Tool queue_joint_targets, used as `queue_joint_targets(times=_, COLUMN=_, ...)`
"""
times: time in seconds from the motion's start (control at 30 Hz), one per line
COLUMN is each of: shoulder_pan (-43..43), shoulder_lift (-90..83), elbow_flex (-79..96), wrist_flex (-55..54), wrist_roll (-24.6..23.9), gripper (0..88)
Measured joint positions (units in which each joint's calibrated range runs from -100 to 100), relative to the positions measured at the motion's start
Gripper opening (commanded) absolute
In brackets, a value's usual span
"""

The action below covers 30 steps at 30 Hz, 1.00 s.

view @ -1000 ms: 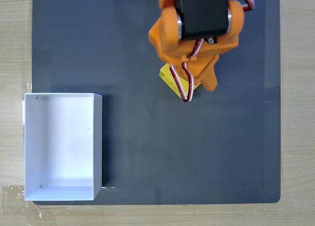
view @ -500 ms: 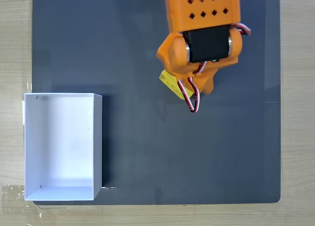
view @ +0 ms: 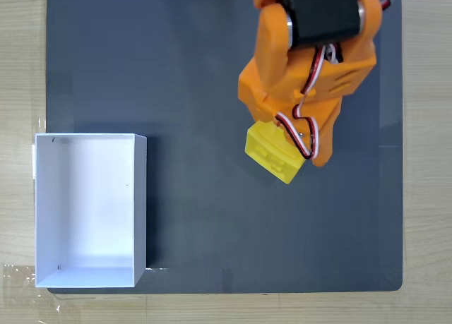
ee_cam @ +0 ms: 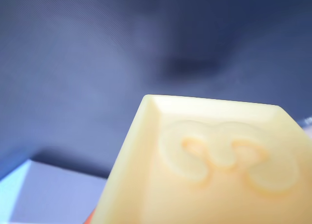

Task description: Grasp a yellow block and put it in the box

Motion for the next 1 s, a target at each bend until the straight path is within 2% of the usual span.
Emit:
queue_joint_targets(times=0.2, shoulder_pan=3.6, shoulder_lift=-8.18, elbow_flex=-0.36, wrist_flex=-15.92, wrist_roll=-6.39, gripper=28.5)
queue_joint_targets(times=0.4, shoulder_pan=14.48, shoulder_lift=-9.69, elbow_flex=-0.36, wrist_flex=-25.53, wrist_roll=-13.89, gripper=28.4)
queue_joint_targets(times=0.53, shoulder_pan=22.67, shoulder_lift=-9.61, elbow_flex=-0.36, wrist_flex=-26.66, wrist_roll=-18.07, gripper=28.4)
queue_joint_targets(times=0.67, shoulder_pan=28.43, shoulder_lift=-6.24, elbow_flex=-0.45, wrist_flex=-26.66, wrist_roll=-20.07, gripper=28.3)
queue_joint_targets(times=1.0, shoulder_pan=32.03, shoulder_lift=8.34, elbow_flex=-11.74, wrist_flex=-21.81, wrist_roll=-21.02, gripper=28.4)
